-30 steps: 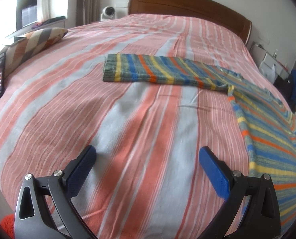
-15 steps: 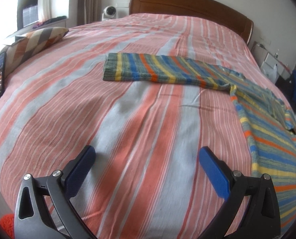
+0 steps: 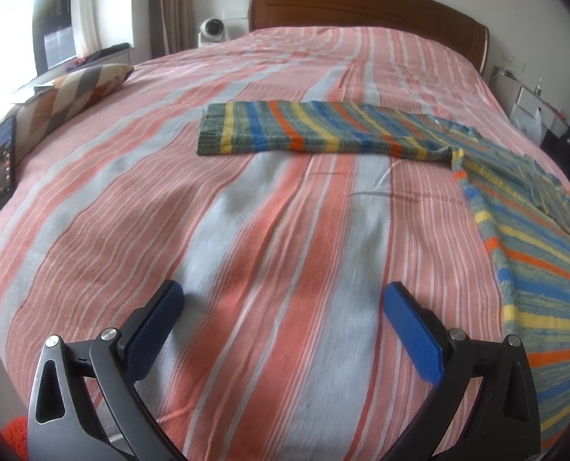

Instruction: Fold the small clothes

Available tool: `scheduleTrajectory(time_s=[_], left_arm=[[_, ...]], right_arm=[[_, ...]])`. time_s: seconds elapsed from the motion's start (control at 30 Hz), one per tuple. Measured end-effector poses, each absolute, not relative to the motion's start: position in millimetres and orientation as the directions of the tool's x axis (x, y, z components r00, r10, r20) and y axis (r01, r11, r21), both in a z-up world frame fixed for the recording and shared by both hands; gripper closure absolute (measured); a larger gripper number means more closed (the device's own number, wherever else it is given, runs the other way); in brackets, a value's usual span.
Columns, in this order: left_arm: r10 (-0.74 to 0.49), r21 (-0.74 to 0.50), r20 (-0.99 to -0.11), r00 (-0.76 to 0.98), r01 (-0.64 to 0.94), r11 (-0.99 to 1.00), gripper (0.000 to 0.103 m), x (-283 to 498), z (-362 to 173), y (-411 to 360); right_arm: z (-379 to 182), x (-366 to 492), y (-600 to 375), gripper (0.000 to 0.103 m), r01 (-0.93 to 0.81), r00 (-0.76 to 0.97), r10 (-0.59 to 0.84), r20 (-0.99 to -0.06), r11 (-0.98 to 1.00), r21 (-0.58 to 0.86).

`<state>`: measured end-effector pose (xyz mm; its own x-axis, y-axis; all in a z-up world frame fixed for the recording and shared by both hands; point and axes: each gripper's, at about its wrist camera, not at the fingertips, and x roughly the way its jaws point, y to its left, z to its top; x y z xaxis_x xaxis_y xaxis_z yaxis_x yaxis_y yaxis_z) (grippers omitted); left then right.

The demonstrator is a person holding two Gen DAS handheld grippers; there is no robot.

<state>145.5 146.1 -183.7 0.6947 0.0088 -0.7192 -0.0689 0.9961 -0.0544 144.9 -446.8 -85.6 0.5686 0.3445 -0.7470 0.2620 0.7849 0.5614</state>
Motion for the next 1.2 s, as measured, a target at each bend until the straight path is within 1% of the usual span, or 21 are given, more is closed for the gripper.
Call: scheduleTrajectory(time_s=[0.07, 0.13, 0.17, 0.2, 0.23, 0.3, 0.37, 0.4, 0.43, 0.47, 0.5, 0.53, 0.63, 0.73, 0.8, 0.87, 0.97, 1.07, 1.1, 1.2], left_arm=[[0.005, -0.059, -0.72, 0.694, -0.069, 0.996, 0.0, 145.7, -183.7, 145.8], [0.007, -0.056, -0.72, 0.694, -0.068, 0.996, 0.0, 145.6, -183.6, 145.7], [0.009, -0.053, -0.72, 0.694, -0.067, 0.996, 0.0, 145.5, -183.8, 145.2], [0.011, -0.048, -0.72, 0.694, -0.066, 0.997, 0.0, 145.5, -183.9, 144.2], [0.013, -0.044, -0.72, 0.693, -0.064, 0.997, 0.0, 145.4, -183.7, 143.2], [0.011, -0.043, -0.721, 0.693, -0.06, 0.997, 0.0, 144.5, -183.6, 143.4], [0.009, -0.045, -0.724, 0.69, -0.06, 0.997, 0.0, 145.0, -183.2, 143.7], [0.007, -0.048, -0.725, 0.688, -0.06, 0.997, 0.0, 145.0, -183.3, 144.6], [0.003, -0.052, -0.727, 0.686, -0.059, 0.997, 0.0, 145.0, -183.2, 145.3], [-0.007, -0.063, -0.731, 0.682, -0.058, 0.996, 0.0, 145.4, -182.7, 146.4], [-0.015, -0.072, -0.732, 0.681, -0.056, 0.996, 0.0, 145.2, -182.6, 147.1], [-0.023, -0.081, -0.733, 0.679, -0.054, 0.995, 0.0, 144.8, -182.5, 147.3], [-0.03, -0.087, -0.734, 0.678, -0.05, 0.995, 0.0, 142.8, -182.5, 146.5], [-0.046, -0.107, -0.734, 0.677, -0.048, 0.993, 0.0, 142.0, -182.6, 147.3], [-0.052, -0.107, -0.74, 0.67, -0.041, 0.993, 0.0, 141.6, -182.9, 146.9], [-0.046, -0.089, -0.749, 0.661, -0.031, 0.996, 0.0, 142.2, -183.0, 144.9], [-0.028, -0.082, -0.755, 0.655, -0.052, 0.995, 0.0, 142.6, -182.3, 143.0], [-0.005, -0.065, -0.772, 0.636, -0.071, 0.995, 0.0, 146.4, -182.3, 140.4], [-0.001, -0.054, -0.779, 0.627, -0.066, 0.996, 0.0, 147.6, -182.4, 139.7], [-0.026, -0.055, -0.779, 0.627, -0.027, 0.998, 0.0, 145.5, -183.5, 142.2]], right_arm=[[-84.0, 147.4, -431.4, 0.053, 0.207, 0.548, 0.374, -0.748, 0.806, 0.555], [-95.0, 145.2, -427.2, 0.044, 0.207, 0.522, 0.37, -0.769, 0.819, 0.535], [-107.4, 144.0, -425.9, 0.043, 0.231, 0.495, 0.35, -0.795, 0.829, 0.509], [-120.7, 138.1, -428.1, 0.043, 0.268, 0.46, 0.312, -0.831, 0.844, 0.465], [-130.3, 135.4, -428.5, 0.049, 0.296, 0.441, 0.282, -0.852, 0.851, 0.434], [-127.9, 120.1, -429.7, 0.051, 0.294, 0.494, 0.266, -0.827, 0.845, 0.447], [-114.6, 100.8, -426.6, 0.049, 0.277, 0.541, 0.242, -0.806, 0.853, 0.442], [-105.4, 88.8, -424.8, 0.043, 0.258, 0.563, 0.232, -0.793, 0.862, 0.436], [-96.6, 77.6, -423.9, 0.033, 0.239, 0.582, 0.219, -0.783, 0.874, 0.422], [-91.2, 69.0, -423.2, 0.028, 0.228, 0.591, 0.201, -0.781, 0.887, 0.401], [-84.6, 57.8, -422.6, 0.021, 0.218, 0.601, 0.169, -0.781, 0.906, 0.364], [-79.1, 44.9, -422.1, 0.016, 0.211, 0.608, 0.129, -0.783, 0.925, 0.317], [-76.2, 17.7, -423.7, 0.01, 0.23, 0.597, -0.004, -0.802, 0.959, 0.167], [-82.2, -8.6, -429.3, 0.007, 0.285, 0.557, -0.138, -0.819, 0.958, 0.032], [-86.5, -21.4, -436.1, 0.007, 0.345, 0.528, -0.212, -0.822, 0.938, -0.021], [-88.7, -31.5, -441.2, 0.007, 0.384, 0.51, -0.256, -0.821, 0.922, -0.048], [-94.2, -41.4, -449.7, 0.007, 0.409, 0.479, -0.253, -0.841, 0.912, -0.041], [-104.1, -51.1, -453.1, 0.005, 0.389, 0.522, -0.188, -0.832, 0.92, 0.036], [-107.7, -53.5, -451.6, 0.0, 0.375, 0.538, -0.184, -0.823, 0.926, 0.037], [-124.5, -56.0, -439.1, 0.0, 0.349, 0.524, -0.216, -0.824, 0.937, -0.024]])
